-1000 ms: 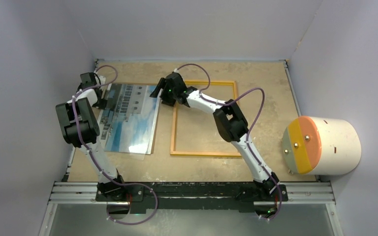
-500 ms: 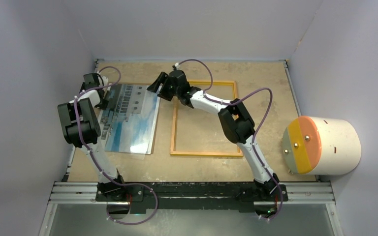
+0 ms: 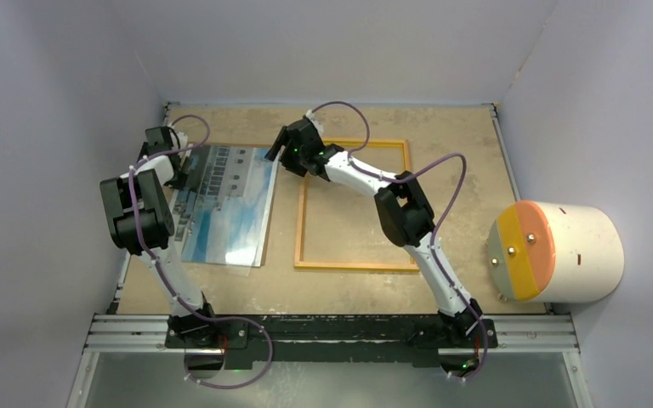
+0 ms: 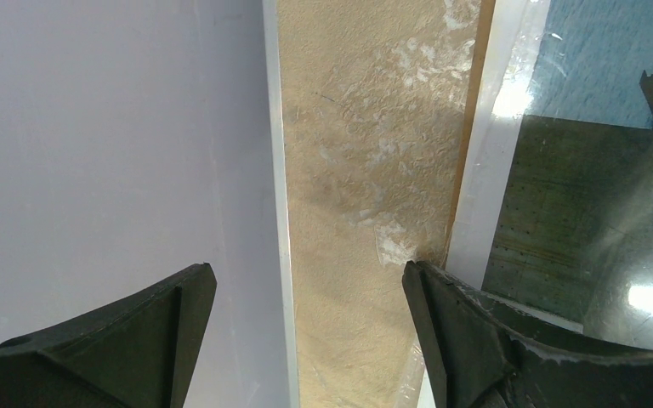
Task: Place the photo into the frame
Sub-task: Pick up the photo frame item at the center of the board.
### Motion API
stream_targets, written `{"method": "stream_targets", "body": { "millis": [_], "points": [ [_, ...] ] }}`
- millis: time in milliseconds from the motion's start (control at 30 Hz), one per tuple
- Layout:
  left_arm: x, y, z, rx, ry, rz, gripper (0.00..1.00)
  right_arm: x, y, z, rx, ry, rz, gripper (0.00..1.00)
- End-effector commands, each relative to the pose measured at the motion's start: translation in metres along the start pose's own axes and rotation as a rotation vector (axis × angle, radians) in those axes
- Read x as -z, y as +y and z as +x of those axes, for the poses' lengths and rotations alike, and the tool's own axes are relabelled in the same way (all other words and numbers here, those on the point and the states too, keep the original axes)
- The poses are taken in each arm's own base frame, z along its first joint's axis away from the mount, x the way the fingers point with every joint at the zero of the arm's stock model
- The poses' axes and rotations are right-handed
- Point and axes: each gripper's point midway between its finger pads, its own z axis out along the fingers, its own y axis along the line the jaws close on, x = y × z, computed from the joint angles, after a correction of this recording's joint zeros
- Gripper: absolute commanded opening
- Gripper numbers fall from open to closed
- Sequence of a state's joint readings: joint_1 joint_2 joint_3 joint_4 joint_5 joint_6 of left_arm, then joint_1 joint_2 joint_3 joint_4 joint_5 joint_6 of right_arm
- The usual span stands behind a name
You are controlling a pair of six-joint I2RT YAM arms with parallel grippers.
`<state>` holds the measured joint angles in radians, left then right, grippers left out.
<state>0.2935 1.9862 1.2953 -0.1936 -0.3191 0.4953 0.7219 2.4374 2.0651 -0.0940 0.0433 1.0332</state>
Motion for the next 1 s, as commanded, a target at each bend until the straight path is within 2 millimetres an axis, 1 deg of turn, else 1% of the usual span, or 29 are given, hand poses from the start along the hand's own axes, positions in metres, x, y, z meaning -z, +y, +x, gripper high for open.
{"method": "stream_targets", "body": {
  "millis": [0, 67, 100, 300, 433, 533, 700, 800, 967],
  "points": [
    [-0.005, -0.05, 0.037, -0.064, 0.099, 0.161, 0.89, -0.014, -0.024, 0.001, 0.055, -0.026, 0.101, 0.78],
    [-0.005, -0.049, 0.036, -0.065, 0.095, 0.16, 0.89, -0.021, -0.028, -0.001, 0.072, -0.038, 0.114, 0.78],
    [-0.005, -0.049, 0.035, -0.066, 0.092, 0.161, 0.89, -0.026, -0.033, -0.001, 0.082, -0.044, 0.129, 0.78],
    [-0.001, -0.054, 0.032, -0.081, 0.081, 0.172, 0.89, -0.038, -0.045, -0.017, 0.123, -0.143, 0.17, 0.79],
    [0.0, -0.059, 0.03, -0.093, 0.076, 0.182, 0.89, -0.049, -0.047, -0.016, 0.123, -0.158, 0.153, 0.79],
    [0.001, -0.064, 0.031, -0.102, 0.079, 0.19, 0.89, -0.057, -0.041, -0.011, 0.105, -0.141, 0.108, 0.79],
    [-0.002, -0.068, 0.034, -0.112, 0.088, 0.195, 0.89, -0.062, -0.021, -0.001, 0.062, -0.096, -0.001, 0.79],
    [-0.002, -0.067, 0.035, -0.114, 0.091, 0.193, 0.89, -0.057, -0.011, -0.006, 0.05, -0.106, -0.032, 0.78],
    [-0.004, -0.07, 0.036, -0.124, 0.096, 0.189, 0.89, -0.039, 0.015, -0.016, 0.033, -0.134, -0.122, 0.77]
  ]
}}
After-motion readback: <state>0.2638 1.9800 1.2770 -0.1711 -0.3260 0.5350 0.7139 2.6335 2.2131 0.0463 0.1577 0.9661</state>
